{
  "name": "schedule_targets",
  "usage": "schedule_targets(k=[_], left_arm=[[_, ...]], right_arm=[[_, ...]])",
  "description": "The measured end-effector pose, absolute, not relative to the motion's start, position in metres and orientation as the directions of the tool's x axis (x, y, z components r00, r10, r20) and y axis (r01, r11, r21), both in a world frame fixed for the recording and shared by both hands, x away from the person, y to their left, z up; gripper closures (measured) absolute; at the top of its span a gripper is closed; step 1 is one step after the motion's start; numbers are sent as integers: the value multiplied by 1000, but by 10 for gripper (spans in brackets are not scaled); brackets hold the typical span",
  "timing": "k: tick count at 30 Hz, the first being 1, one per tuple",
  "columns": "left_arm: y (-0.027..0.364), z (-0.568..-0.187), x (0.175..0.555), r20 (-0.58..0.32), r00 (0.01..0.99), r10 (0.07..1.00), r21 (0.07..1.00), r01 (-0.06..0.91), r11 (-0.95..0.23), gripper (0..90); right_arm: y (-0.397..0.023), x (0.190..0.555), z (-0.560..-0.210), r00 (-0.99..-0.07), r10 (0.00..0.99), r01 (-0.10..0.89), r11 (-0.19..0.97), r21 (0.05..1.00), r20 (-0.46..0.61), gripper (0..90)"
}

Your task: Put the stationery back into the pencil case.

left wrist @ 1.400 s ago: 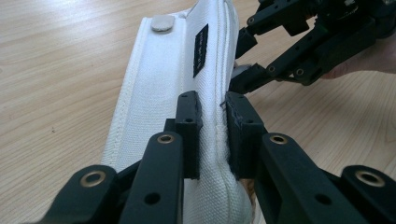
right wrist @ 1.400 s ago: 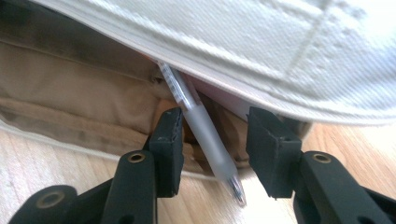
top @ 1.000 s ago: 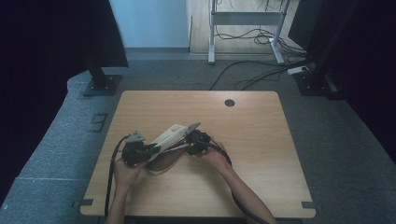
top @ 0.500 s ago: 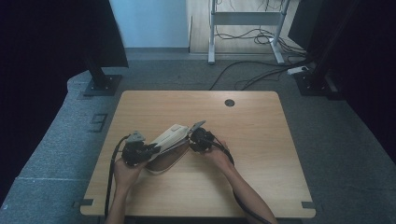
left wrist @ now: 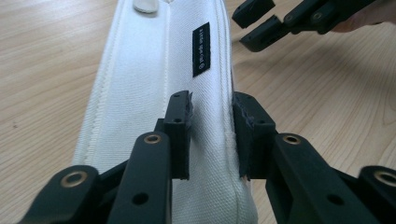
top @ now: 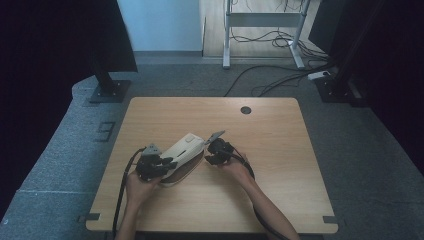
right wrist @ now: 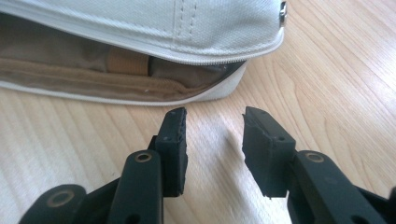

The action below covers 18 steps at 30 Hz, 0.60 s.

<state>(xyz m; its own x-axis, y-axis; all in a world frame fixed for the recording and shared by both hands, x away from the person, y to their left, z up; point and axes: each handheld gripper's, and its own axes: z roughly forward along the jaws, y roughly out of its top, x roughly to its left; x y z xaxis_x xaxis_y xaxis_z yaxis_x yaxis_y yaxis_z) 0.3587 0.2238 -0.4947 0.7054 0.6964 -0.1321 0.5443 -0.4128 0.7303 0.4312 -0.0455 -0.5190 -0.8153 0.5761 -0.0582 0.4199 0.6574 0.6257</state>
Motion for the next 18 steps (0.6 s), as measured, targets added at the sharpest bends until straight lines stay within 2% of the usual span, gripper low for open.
schedule_targets(k=[12,18], left_arm=[[219,-508,357,-161,732,662,722,545,-427,518],[220,-505,353,-152,740,655,713,541,-445,356]], right_arm=[[-62,412,-507,-824,565,413,630,658,-23,489],[-76,402,-502,-830,558,398,607,687,-12,409]])
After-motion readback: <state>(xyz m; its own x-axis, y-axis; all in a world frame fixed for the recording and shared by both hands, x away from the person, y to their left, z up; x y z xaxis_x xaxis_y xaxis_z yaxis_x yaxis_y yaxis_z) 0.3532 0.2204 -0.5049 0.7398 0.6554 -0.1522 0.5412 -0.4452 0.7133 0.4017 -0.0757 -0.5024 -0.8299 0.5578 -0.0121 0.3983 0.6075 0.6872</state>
